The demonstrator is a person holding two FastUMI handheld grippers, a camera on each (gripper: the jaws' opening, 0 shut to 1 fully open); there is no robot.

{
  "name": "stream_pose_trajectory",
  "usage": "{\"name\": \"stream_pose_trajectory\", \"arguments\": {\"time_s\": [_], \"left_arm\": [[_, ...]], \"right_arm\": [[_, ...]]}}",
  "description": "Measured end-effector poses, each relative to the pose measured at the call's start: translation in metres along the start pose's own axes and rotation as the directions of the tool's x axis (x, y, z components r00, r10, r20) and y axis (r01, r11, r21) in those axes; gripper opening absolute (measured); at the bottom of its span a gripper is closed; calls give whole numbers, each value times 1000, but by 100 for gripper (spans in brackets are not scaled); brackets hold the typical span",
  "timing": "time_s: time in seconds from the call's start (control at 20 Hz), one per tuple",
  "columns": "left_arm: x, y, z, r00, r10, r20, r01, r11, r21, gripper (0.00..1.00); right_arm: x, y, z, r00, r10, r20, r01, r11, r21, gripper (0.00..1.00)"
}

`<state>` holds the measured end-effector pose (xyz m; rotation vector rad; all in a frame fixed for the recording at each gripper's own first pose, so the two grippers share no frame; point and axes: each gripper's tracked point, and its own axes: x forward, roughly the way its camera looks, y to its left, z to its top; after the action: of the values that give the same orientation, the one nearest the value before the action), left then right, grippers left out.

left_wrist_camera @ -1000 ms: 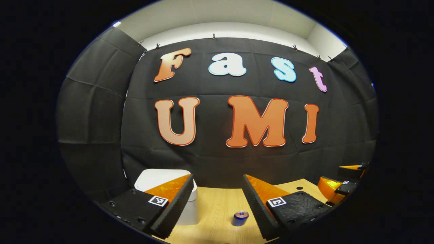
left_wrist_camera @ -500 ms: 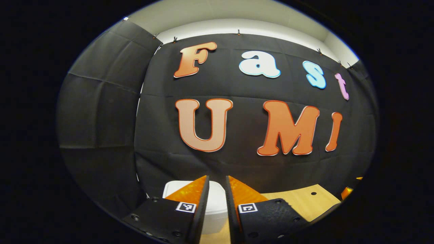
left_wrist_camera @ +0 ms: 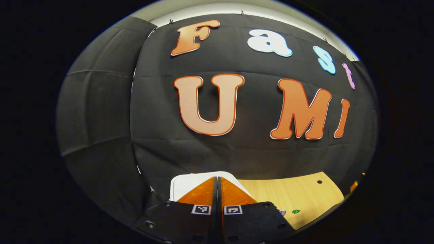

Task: Press the lid of the desktop garbage bin to open it, pick up the crumpled paper on the desktop and throw it into the bin, then pick up the pop can on the desktop and drop it into the bin, and finally close the garbage bin lid.

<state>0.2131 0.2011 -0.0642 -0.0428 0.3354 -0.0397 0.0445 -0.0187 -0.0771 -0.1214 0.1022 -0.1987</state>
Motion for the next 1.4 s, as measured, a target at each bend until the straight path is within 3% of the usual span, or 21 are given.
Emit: {"name": "stream_pose_trajectory", "arguments": {"time_s": [0.2,0.35,0.55,0.9,1.1,1.4], "left_arm": [[9,0,0,998,-41,-50,40,999,-23,0],[22,-4,-14,981,-113,-156,91,985,-144,0],[29,-4,-79,901,-171,-399,100,976,-193,0],[42,-5,-104,853,-191,-485,118,977,-176,0],[43,-7,-125,812,-181,-555,113,981,-156,0],[46,-3,-132,799,-174,-576,97,982,-162,0]], "right_arm": [[6,-10,-2,999,-31,-14,31,999,-22,94],[5,-16,-4,998,-54,-20,53,998,-45,93],[1,-15,-10,996,-77,-35,75,996,-50,94],[-3,-8,-11,996,-81,-38,79,995,-53,93],[-2,-6,-15,996,-75,-47,73,996,-45,93],[-3,-9,-17,996,-70,-51,68,996,-54,93]]}}
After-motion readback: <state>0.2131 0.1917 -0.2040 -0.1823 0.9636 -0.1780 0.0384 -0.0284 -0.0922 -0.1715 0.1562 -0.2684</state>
